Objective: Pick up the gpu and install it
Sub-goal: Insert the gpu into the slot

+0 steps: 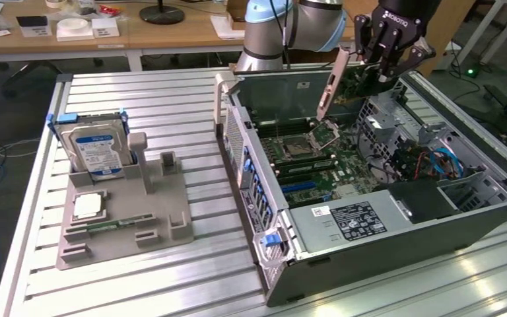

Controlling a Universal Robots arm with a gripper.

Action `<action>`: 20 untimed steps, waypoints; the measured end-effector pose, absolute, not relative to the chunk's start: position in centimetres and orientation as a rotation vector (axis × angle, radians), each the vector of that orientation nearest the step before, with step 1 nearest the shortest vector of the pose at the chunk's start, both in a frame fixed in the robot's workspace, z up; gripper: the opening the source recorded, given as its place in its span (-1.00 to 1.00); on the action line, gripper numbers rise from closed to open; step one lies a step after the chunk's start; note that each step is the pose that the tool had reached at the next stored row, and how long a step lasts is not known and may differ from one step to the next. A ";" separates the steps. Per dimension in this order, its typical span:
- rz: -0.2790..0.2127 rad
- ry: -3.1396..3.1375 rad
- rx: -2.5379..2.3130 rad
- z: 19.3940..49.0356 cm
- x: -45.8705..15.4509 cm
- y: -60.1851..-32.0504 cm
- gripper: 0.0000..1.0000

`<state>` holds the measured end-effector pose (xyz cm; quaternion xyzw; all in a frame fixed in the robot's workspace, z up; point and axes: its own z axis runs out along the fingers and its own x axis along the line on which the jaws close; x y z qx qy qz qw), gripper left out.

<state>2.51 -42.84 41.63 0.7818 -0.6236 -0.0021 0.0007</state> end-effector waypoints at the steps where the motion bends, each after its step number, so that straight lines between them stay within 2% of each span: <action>1: -0.006 -1.958 2.455 41.6 2.5 -42.8 -0.44; 20: -0.006 -2.129 2.308 40.1 2.2 -42.7 -0.44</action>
